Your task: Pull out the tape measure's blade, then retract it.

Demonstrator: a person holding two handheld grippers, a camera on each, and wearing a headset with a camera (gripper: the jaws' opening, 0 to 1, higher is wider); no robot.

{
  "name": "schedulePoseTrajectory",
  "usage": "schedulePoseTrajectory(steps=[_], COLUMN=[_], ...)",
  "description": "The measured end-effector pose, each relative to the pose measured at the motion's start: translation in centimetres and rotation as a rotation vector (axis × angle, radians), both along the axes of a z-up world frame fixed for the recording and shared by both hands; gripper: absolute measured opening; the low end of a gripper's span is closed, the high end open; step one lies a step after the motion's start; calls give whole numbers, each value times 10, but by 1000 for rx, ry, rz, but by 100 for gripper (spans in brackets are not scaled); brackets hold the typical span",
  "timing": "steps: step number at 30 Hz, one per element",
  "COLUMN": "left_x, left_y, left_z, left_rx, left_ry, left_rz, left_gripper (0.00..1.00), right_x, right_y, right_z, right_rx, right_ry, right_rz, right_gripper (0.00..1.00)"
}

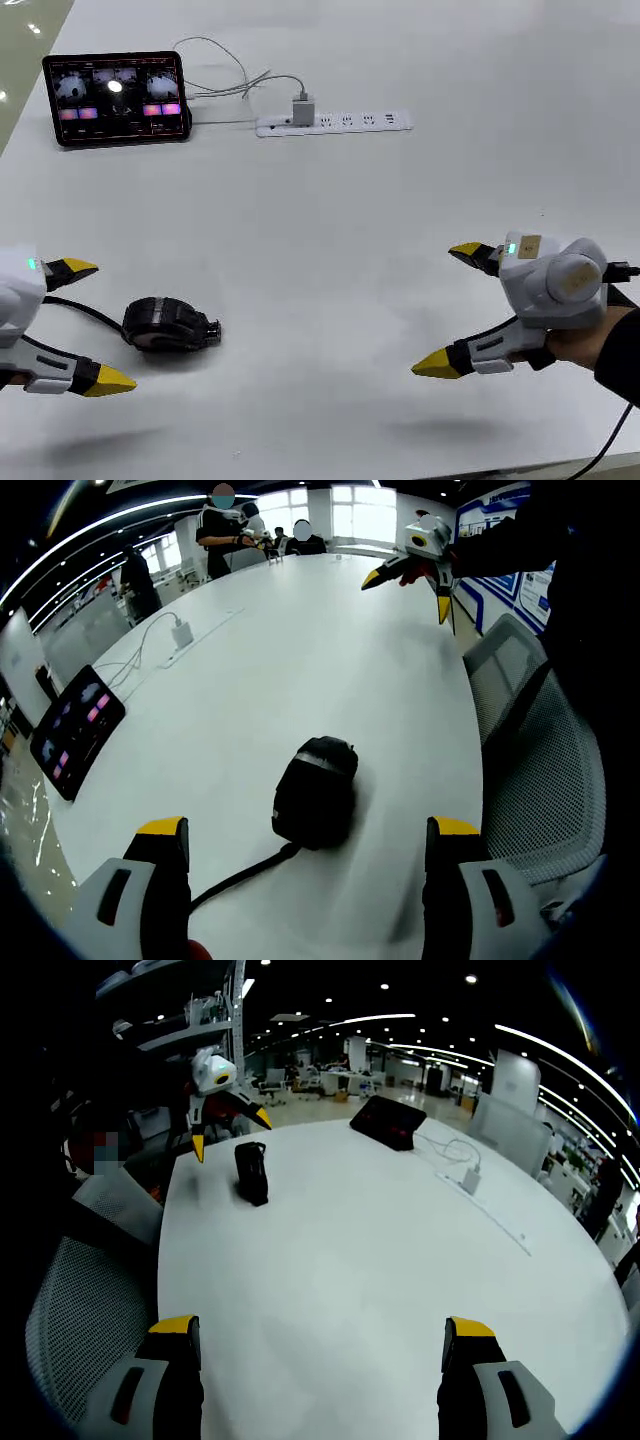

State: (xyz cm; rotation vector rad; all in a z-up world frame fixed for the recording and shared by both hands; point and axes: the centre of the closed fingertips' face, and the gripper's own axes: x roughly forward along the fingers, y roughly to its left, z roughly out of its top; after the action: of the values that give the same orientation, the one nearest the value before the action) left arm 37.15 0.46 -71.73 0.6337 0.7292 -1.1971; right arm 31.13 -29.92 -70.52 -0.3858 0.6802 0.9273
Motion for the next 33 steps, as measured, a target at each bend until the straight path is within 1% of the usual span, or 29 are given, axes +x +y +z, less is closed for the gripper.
schedulePoseTrajectory(steps=[4, 7, 9, 10, 11, 12, 15, 17, 19, 21, 23, 25, 27, 29, 31, 33], left_x=[0, -1, -2, -2, -4, -5, -6, -3, -2, -2, -2, -2, -6, -5, -4, -4], left_y=[-7, -13, -15, -15, -18, -19, -22, -24, -25, -27, -28, -30, -32, -34, -34, -35], left_z=[-4, -6, -9, -10, -11, -12, -16, -19, -21, -21, -22, -25, -28, -31, -35, -35], left_rx=[23, 27, 31, 36, 26, 27, 40, 52, 58, 70, 75, 77, 78, 82, 98, 96], left_ry=[5, 9, 14, 19, 43, 46, 37, 26, 28, 23, 23, 32, 66, 71, 68, 70], left_rz=[-42, -63, -72, -71, -60, -69, -104, -117, -124, -140, -149, -154, -159, -164, -173, -173], left_gripper=[94, 94, 94, 95, 96, 97, 95, 94, 92, 90, 88, 87, 86, 88, 86, 86], right_x=[5, 7, 8, 8, 8, 8, 10, 12, 13, 15, 16, 17, 19, 21, 23, 24], right_y=[15, 29, 36, 39, 44, 47, 56, 62, 67, 73, 79, 86, 91, 97, 103, 108], right_z=[-4, -2, -3, -4, -4, -5, -6, -8, -10, -11, -11, -12, -13, -14, -16, -19], right_rx=[-9, 6, 6, 7, 7, 6, 5, 1, -12, -10, -6, -2, 0, 5, 11, 17], right_ry=[7, 5, 6, 5, 5, 5, 2, -3, -12, -10, -10, -9, -8, -6, -2, 4], right_rz=[43, 62, 78, 85, 95, 103, 122, 137, 151, 156, 164, 176, 182, 182, 185, 188], right_gripper=[99, 99, 99, 99, 99, 99, 99, 99, 99, 99, 99, 99, 99, 99, 99, 99])
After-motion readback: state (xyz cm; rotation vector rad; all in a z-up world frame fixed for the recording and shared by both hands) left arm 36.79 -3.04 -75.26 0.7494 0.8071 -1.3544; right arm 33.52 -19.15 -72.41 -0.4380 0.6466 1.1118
